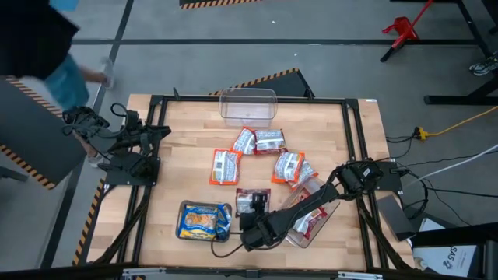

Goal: Sort Maruchan noodles
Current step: Put the red noodle pack into the bottom transparent bin, then put the orange noodle pack into the top transparent bin, then put the red noodle pack into the bottom transparent bin

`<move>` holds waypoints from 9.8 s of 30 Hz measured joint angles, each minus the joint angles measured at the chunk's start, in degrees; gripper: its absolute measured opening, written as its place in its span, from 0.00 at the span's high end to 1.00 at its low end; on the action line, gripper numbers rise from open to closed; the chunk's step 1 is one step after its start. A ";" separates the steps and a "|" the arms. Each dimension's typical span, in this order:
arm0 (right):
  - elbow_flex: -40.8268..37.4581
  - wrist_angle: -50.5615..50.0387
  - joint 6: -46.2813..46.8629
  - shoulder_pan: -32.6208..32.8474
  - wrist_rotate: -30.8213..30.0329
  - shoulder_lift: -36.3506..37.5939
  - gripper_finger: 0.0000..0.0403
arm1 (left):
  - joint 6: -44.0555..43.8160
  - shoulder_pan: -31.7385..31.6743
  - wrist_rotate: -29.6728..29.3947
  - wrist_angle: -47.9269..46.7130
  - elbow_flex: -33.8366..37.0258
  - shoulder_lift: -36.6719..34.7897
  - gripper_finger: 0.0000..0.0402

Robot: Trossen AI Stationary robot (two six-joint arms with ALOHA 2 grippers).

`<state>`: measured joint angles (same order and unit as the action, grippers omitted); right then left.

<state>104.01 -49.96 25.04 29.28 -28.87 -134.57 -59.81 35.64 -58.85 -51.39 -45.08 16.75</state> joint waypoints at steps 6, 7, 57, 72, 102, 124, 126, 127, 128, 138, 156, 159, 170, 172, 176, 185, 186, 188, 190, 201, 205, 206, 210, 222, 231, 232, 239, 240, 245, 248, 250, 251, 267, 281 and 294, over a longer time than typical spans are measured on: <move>0.40 -1.73 0.13 0.00 -0.12 -0.10 0.65 | 0.00 0.00 0.04 -0.22 0.02 0.00 0.63; 0.92 -2.35 0.24 0.00 -0.04 -0.14 0.67 | 0.00 0.00 0.02 -0.22 0.02 0.00 0.63; 2.99 -12.80 10.66 -0.89 9.26 -0.22 0.25 | -0.09 0.00 -3.52 -0.46 0.02 -0.02 0.63; 14.26 -23.75 11.42 -4.13 13.48 6.65 0.37 | -7.61 0.00 -3.16 -0.46 0.01 -0.02 0.63; 4.51 -38.63 22.83 -18.56 22.58 44.45 0.25 | -8.61 0.00 -0.02 5.79 0.00 0.11 0.63; -44.45 -2.75 42.50 -33.96 22.46 51.13 0.25 | -1.09 0.00 1.35 5.57 0.00 0.11 0.63; -45.35 -2.74 43.02 -34.32 22.25 51.10 0.25 | -1.09 0.00 1.33 5.57 0.02 0.11 0.63; -45.79 -2.04 43.56 -34.34 21.72 51.12 0.25 | -1.08 0.00 1.33 5.57 0.01 0.11 0.63; -46.43 -1.03 43.78 -34.48 21.15 51.13 0.25 | -1.09 0.02 1.28 5.57 0.00 0.11 0.63; -57.35 17.30 46.83 -36.99 24.48 51.10 0.25 | -2.20 0.00 -1.25 5.57 0.02 0.11 0.63; -62.55 27.97 42.30 -38.07 28.39 50.93 0.25 | -2.62 0.02 -8.49 5.57 0.00 0.11 0.63; -62.58 29.55 40.88 -38.05 29.44 49.78 0.25 | -2.62 0.01 -10.58 5.57 0.01 0.11 0.63; -61.96 39.09 38.47 -38.06 35.09 42.20 0.39 | -2.62 0.00 -12.28 5.56 0.01 0.11 0.63; -61.45 39.66 37.34 -38.05 35.18 41.83 0.49 | -2.62 0.00 -12.49 5.57 0.01 0.11 0.63; -59.99 39.38 35.43 -38.05 34.52 41.82 0.72 | -2.60 0.00 -12.64 5.56 0.02 0.11 0.63; -55.06 37.08 32.50 -38.04 37.08 41.82 0.95 | -2.58 0.02 -12.66 4.91 0.02 0.11 0.63; -53.95 35.95 31.96 -38.03 37.10 41.82 0.96 | -2.58 0.00 -12.66 4.89 0.00 0.11 0.63; -51.40 33.94 30.94 -37.97 37.43 41.89 0.98 | -2.58 0.02 -12.66 4.91 0.02 0.11 0.63; -48.38 31.48 30.09 -37.97 37.27 42.40 0.98 | -2.58 0.02 -12.66 4.89 0.02 0.11 0.63; -28.50 23.82 19.36 -44.48 31.37 42.69 1.00 | -2.40 0.01 -12.70 4.07 0.01 0.11 0.63; -25.63 29.01 16.41 -49.83 29.68 42.69 1.00 | -2.40 0.01 -12.86 3.27 0.01 0.11 0.63; -25.63 31.22 16.38 -51.29 29.37 42.69 1.00 | -2.42 0.01 -13.06 3.18 0.02 0.11 0.63; -25.57 39.86 16.67 -56.57 29.16 41.41 1.00 | -2.43 0.00 -14.31 2.93 0.02 0.11 0.63; -25.12 48.49 21.36 -59.25 26.95 27.31 1.00 | -2.45 0.02 -16.19 2.28 0.01 0.09 0.63; -24.62 45.37 12.72 -59.32 28.67 25.72 0.81 | -2.52 0.00 -16.11 1.87 0.01 0.09 0.63; -24.03 43.68 11.71 -59.32 28.86 25.73 0.76 | -2.60 0.00 -16.07 1.77 0.00 0.09 0.63; -15.01 22.99 3.13 -59.32 24.13 25.73 0.47 | -2.60 0.01 -15.67 1.05 0.01 0.09 0.63; -13.01 19.03 1.80 -59.32 22.61 25.73 0.46 | -2.60 0.02 -15.67 1.03 0.00 0.09 0.63; -3.49 4.83 -7.43 -58.69 19.36 25.77 0.44 | -2.60 0.01 -15.56 0.83 0.01 0.09 0.63; 1.24 -3.48 -12.43 -57.30 20.68 25.91 0.44 | -2.62 0.00 -15.51 0.83 0.01 0.09 0.63; 2.70 -8.72 -15.13 -55.67 21.08 25.99 0.44 | -2.62 0.00 -15.19 0.83 0.00 0.09 0.63; 2.71 -10.53 -16.60 -54.78 21.28 25.99 0.44 | -2.62 0.00 -15.16 0.83 0.00 0.09 0.63; -6.42 -12.95 -23.89 -47.39 27.90 25.93 0.44 | -2.60 0.02 -13.71 0.82 0.02 0.09 0.63; -24.47 4.45 -24.13 -38.43 19.32 25.86 0.44 | -2.58 0.00 -14.12 -0.51 0.02 0.09 0.63; -26.97 5.40 -23.42 -38.57 16.45 25.84 0.08 | -2.60 0.02 -15.45 -0.48 0.01 0.09 0.63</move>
<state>77.03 -44.56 1.62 -9.29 -12.43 -108.73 -62.41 35.66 -74.29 -51.88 -45.07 16.84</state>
